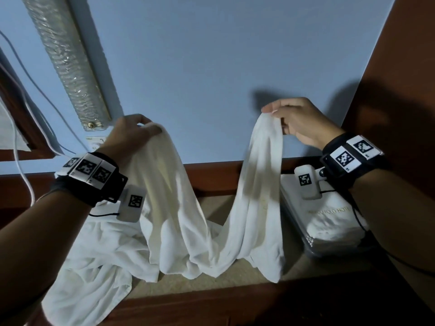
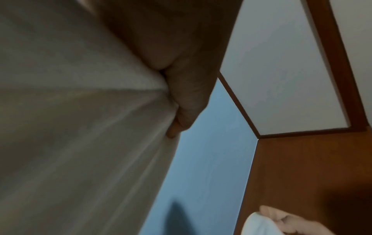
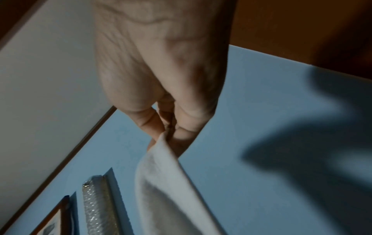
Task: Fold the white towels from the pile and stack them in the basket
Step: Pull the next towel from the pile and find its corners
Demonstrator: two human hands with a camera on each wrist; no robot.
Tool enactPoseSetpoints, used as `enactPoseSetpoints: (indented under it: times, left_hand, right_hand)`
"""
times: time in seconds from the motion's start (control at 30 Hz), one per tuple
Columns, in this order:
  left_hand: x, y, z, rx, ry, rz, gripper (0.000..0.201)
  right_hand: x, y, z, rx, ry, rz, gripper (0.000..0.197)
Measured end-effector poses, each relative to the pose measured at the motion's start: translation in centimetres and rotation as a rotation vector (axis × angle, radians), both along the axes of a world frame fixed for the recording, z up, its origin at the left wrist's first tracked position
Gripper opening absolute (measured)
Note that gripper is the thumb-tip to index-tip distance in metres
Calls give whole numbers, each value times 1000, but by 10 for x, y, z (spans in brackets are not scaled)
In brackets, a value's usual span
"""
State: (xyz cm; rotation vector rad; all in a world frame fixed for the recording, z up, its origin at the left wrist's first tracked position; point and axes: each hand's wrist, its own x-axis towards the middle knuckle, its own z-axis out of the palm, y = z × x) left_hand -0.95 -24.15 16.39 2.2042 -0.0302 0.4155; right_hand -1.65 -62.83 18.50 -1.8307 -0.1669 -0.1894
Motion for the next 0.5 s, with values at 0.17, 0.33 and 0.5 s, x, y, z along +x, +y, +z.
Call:
enactPoseSetpoints:
  times: [0.17, 0.33, 0.5]
  left_hand:
    - [-18, -16, 9, -371, 272, -395, 22]
    - [-37, -34, 29, -161, 140, -810, 24]
    - [-43, -50, 45, 92, -29, -771, 19]
  right_hand:
    - [-6, 15, -5, 17, 19, 124, 23]
    - [-26, 57, -7, -190, -67, 321, 30]
    - [-30, 101, -22, -533, -141, 419, 27]
